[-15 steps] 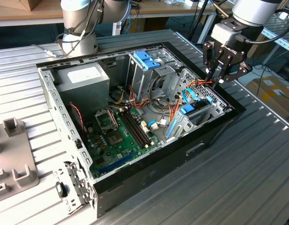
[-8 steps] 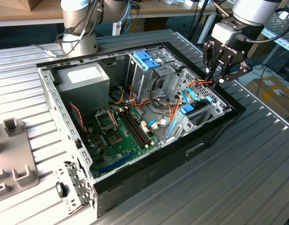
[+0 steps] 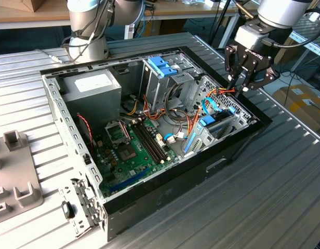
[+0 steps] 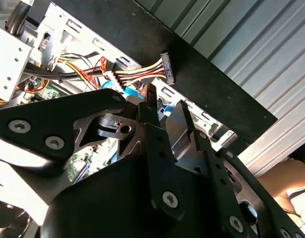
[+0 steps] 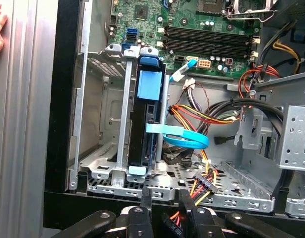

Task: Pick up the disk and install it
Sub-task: 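Insert the second disk wire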

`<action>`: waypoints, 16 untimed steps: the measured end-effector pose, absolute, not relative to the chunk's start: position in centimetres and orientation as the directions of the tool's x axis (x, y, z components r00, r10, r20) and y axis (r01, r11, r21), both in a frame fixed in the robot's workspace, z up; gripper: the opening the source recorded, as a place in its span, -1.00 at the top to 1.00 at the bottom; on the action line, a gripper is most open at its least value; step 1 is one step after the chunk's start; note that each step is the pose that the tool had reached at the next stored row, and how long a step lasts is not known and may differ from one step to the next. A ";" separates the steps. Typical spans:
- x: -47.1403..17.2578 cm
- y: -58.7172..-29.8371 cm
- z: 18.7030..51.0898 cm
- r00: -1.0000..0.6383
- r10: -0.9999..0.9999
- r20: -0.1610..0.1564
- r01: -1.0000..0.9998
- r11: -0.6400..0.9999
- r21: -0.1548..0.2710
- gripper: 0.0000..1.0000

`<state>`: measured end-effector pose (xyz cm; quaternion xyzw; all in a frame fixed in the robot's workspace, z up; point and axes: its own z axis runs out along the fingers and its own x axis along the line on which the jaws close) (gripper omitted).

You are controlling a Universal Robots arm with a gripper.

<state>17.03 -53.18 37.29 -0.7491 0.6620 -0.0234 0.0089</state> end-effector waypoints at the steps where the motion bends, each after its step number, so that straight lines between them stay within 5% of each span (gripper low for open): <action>1: 17.0 -53.2 37.3 0.129 -0.991 0.023 -0.991 -0.130 -0.044 0.29; 16: 17.1 -53.2 37.3 0.155 -0.988 0.023 -0.987 -0.156 -0.044 0.29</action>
